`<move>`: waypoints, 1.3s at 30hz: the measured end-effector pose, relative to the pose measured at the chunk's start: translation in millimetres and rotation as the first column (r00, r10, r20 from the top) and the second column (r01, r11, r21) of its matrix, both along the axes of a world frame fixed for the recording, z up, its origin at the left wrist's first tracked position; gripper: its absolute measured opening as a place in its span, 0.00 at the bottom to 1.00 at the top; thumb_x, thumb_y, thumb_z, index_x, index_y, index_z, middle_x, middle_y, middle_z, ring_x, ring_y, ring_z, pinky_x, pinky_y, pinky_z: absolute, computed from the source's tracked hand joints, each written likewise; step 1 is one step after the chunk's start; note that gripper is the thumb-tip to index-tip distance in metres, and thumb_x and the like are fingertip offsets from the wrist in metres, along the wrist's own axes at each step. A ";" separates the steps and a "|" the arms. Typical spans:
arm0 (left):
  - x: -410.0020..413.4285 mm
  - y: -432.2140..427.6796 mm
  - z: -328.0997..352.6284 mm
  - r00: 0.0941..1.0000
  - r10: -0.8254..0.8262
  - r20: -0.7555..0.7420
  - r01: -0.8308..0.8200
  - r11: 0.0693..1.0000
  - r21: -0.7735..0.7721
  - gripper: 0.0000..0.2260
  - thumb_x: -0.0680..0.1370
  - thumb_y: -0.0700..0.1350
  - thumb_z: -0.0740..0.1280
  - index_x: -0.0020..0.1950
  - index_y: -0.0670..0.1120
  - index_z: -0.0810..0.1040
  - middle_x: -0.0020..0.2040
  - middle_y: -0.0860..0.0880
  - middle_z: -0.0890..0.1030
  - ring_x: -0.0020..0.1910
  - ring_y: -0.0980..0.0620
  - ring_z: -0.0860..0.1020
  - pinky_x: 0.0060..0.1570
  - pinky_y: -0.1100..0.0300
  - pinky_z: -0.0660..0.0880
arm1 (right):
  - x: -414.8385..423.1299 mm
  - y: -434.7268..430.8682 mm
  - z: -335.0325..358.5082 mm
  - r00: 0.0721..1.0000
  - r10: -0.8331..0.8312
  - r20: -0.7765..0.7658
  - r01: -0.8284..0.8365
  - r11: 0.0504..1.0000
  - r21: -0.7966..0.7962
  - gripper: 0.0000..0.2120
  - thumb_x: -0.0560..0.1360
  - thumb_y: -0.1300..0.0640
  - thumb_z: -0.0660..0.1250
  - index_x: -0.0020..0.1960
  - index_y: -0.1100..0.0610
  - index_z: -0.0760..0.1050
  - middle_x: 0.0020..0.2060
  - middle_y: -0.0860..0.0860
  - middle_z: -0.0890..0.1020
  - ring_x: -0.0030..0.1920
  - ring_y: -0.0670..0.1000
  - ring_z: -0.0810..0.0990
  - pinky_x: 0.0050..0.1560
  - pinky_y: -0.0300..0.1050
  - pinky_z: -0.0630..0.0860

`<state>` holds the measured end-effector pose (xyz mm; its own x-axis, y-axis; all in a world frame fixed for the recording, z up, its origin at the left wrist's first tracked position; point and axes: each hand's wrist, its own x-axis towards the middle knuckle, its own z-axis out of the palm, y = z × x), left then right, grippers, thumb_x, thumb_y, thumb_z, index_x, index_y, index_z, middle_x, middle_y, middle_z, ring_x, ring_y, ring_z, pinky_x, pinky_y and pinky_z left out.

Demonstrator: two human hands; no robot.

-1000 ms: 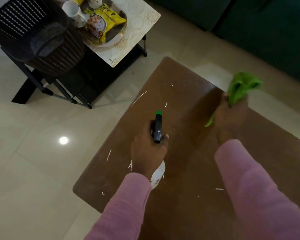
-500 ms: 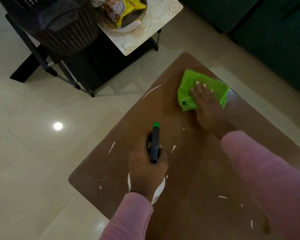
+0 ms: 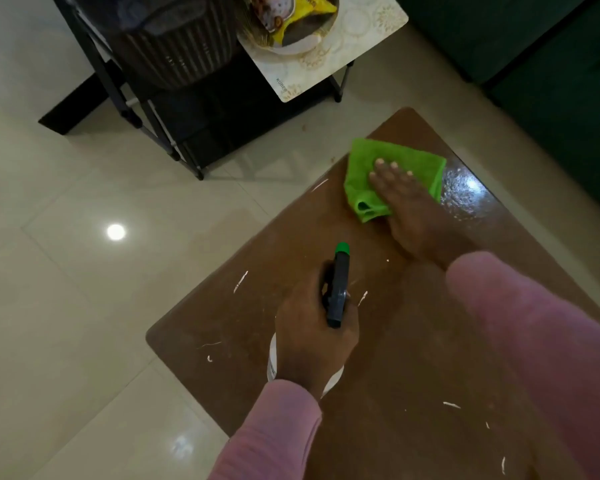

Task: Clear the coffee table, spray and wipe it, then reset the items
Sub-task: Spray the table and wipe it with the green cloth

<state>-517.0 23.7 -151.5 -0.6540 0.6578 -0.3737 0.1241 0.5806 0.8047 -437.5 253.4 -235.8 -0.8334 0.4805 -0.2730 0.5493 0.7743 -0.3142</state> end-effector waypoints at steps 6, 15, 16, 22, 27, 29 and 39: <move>3.2 -1.4 -5.0 1.000 -0.025 0.004 0.025 1.000 0.016 0.17 0.74 0.48 0.71 0.62 0.54 0.75 0.47 0.57 0.82 0.42 0.53 0.81 0.41 0.63 0.80 | -45.3 37.1 4.3 0.902 -0.432 0.010 0.432 0.901 -0.024 0.28 0.81 0.58 0.57 0.77 0.59 0.50 0.77 0.57 0.48 0.77 0.60 0.45 0.75 0.54 0.42; -2.0 -6.2 -3.5 1.000 0.020 0.008 -0.020 0.999 0.051 0.18 0.71 0.53 0.64 0.61 0.60 0.69 0.42 0.59 0.80 0.37 0.56 0.79 0.35 0.58 0.79 | -10.8 -11.7 -0.1 0.997 0.072 -0.007 -0.072 0.997 -0.005 0.37 0.71 0.71 0.61 0.77 0.58 0.51 0.77 0.55 0.50 0.76 0.54 0.45 0.75 0.51 0.43; -1.7 -6.3 -2.3 1.000 0.026 0.011 -0.027 0.998 0.059 0.18 0.71 0.52 0.65 0.61 0.60 0.70 0.42 0.59 0.79 0.37 0.56 0.79 0.35 0.60 0.79 | -12.2 -0.1 1.6 1.000 -0.031 -0.002 0.031 0.999 -0.034 0.36 0.73 0.71 0.60 0.77 0.58 0.51 0.77 0.56 0.50 0.77 0.56 0.45 0.75 0.51 0.43; 3.4 -5.4 -2.4 0.999 0.005 0.049 -0.006 0.999 0.034 0.15 0.72 0.50 0.67 0.59 0.57 0.74 0.42 0.54 0.81 0.36 0.53 0.79 0.38 0.54 0.80 | -56.9 -17.9 2.1 0.958 -0.286 -0.001 0.285 0.958 -0.041 0.31 0.78 0.62 0.59 0.77 0.60 0.50 0.77 0.58 0.47 0.76 0.61 0.43 0.74 0.53 0.40; -1.3 -9.1 -0.8 1.000 0.023 -0.018 -0.021 0.997 0.076 0.11 0.71 0.48 0.65 0.53 0.57 0.74 0.38 0.58 0.77 0.34 0.55 0.76 0.35 0.53 0.78 | -26.8 -74.6 -10.5 0.939 0.345 -0.012 -0.345 0.939 -0.008 0.31 0.75 0.58 0.59 0.76 0.62 0.55 0.76 0.57 0.53 0.74 0.59 0.48 0.72 0.56 0.47; -2.6 -11.9 -0.8 1.000 0.027 -0.004 -0.027 0.997 0.078 0.12 0.71 0.49 0.64 0.54 0.58 0.73 0.39 0.58 0.77 0.35 0.55 0.77 0.35 0.53 0.78 | -13.6 -50.2 -7.3 0.948 0.319 -0.002 -0.319 0.948 0.006 0.38 0.69 0.68 0.64 0.76 0.60 0.54 0.75 0.54 0.51 0.75 0.56 0.48 0.74 0.56 0.48; 0.4 -16.4 5.5 0.999 -0.034 0.010 0.033 0.997 0.065 0.16 0.69 0.46 0.66 0.55 0.57 0.71 0.43 0.56 0.80 0.38 0.51 0.79 0.37 0.52 0.79 | -49.0 -86.5 -18.1 0.983 0.170 0.064 -0.167 0.985 -0.050 0.31 0.76 0.52 0.50 0.77 0.59 0.49 0.76 0.55 0.47 0.75 0.61 0.44 0.74 0.58 0.41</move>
